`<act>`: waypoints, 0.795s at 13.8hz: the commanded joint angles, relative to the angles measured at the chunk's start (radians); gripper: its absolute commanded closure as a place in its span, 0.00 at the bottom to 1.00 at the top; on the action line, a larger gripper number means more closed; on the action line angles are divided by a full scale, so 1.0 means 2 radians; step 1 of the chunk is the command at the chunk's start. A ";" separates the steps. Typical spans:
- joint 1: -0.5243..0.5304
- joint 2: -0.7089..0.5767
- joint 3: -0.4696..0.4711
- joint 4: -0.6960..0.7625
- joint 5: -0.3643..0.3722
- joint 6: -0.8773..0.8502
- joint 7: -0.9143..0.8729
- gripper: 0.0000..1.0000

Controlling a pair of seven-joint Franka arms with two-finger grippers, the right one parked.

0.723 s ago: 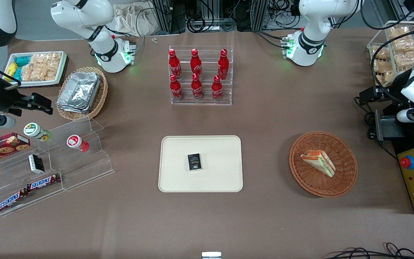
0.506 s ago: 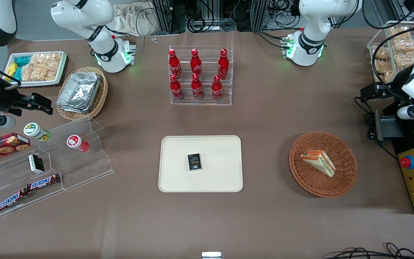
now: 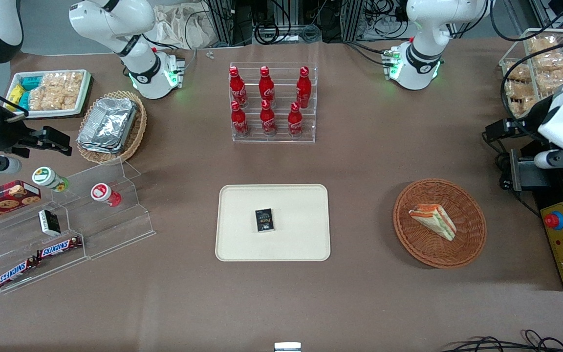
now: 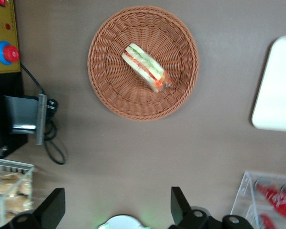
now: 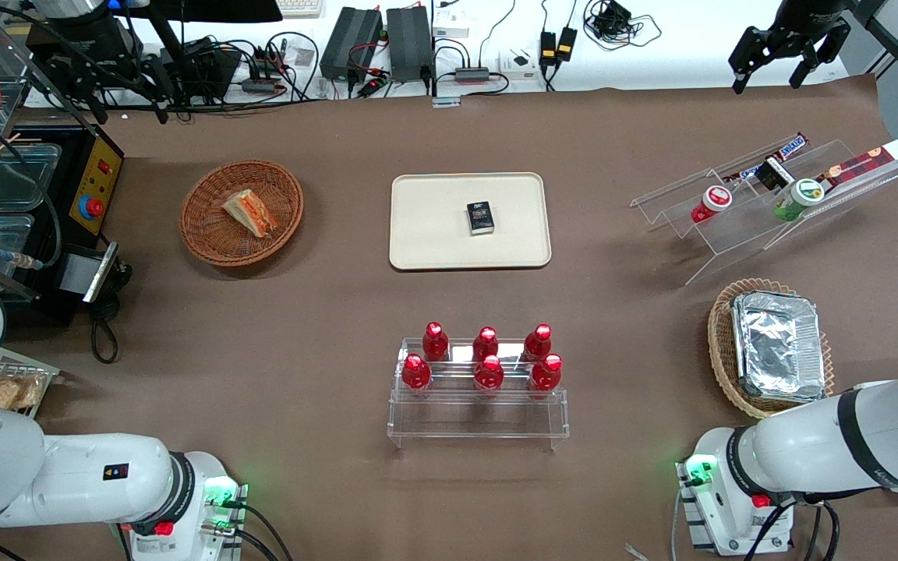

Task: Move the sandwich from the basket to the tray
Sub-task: 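Move the left gripper toward the wicker basket holding the sandwich, then lower the open left gripper over the sandwich and close on it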

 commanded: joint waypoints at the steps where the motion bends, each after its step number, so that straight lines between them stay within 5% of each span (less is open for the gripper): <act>1: 0.000 -0.002 -0.003 -0.066 -0.006 0.073 -0.081 0.01; 5: 0.000 0.015 -0.003 -0.145 -0.006 0.195 -0.173 0.01; 11: -0.002 0.117 -0.003 -0.153 -0.003 0.301 -0.302 0.01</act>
